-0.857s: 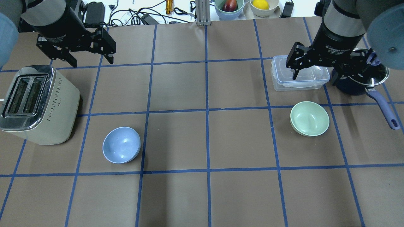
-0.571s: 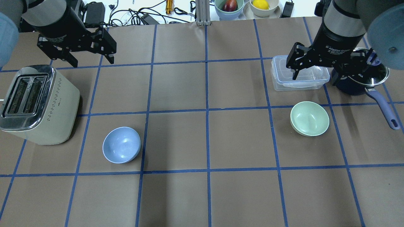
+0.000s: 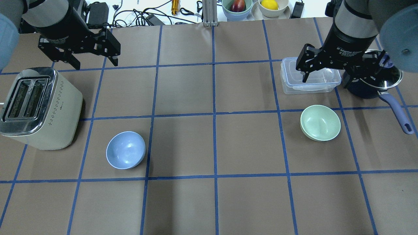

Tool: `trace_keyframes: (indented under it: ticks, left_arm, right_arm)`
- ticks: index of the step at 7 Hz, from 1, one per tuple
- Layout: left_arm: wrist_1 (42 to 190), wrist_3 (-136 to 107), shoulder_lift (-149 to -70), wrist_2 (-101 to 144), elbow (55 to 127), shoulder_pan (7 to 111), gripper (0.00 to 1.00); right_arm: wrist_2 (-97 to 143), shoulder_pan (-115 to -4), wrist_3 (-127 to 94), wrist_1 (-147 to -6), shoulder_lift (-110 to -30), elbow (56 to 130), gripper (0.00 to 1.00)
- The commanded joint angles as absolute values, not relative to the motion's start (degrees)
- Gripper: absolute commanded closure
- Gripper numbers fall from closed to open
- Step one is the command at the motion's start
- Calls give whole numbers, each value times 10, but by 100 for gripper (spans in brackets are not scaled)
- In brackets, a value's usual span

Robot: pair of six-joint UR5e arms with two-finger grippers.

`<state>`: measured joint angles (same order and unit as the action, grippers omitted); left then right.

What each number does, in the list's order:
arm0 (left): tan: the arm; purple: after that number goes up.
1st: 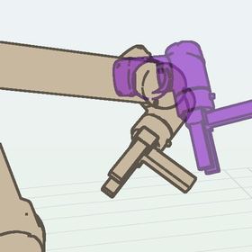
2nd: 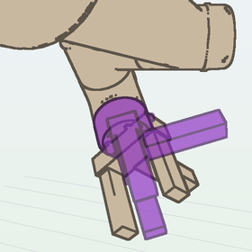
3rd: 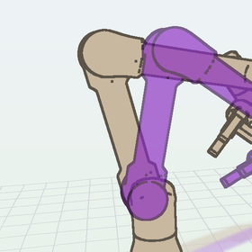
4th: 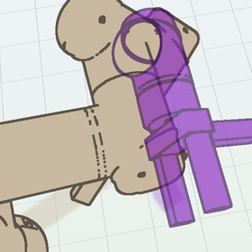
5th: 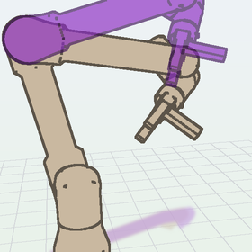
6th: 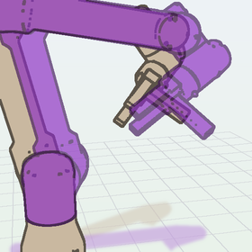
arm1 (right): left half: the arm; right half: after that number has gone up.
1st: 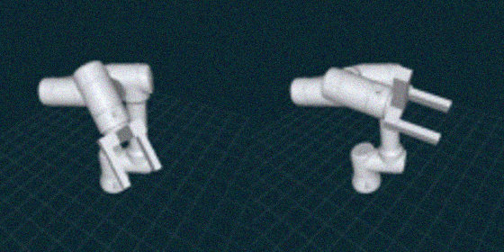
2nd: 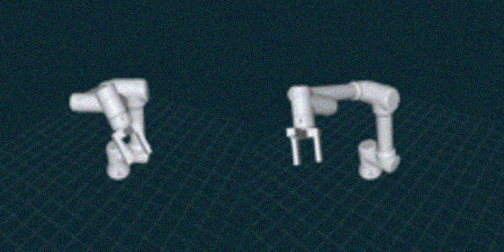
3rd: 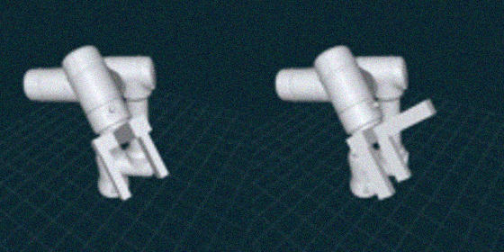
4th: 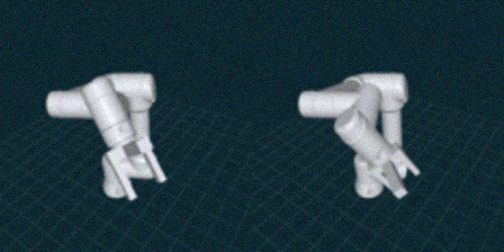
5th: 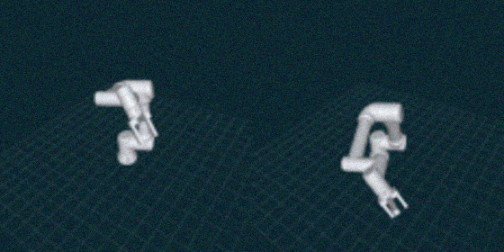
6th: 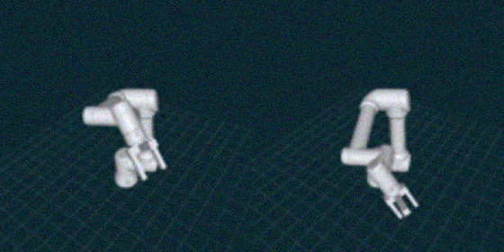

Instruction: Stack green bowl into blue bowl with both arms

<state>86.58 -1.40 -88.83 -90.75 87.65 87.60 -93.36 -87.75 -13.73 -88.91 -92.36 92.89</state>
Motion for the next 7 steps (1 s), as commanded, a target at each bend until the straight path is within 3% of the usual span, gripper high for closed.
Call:
trace_keyframes:
  ticks: [1,7]
  left_arm:
    - [864,-14,-893,-907,877,876,0]
    - [860,-13,-897,-907,878,874,0]
  right_arm:
    - [-934,-877,-138,-889,-924,929,0]
    - [-956,-878,-138,-891,-924,928,0]
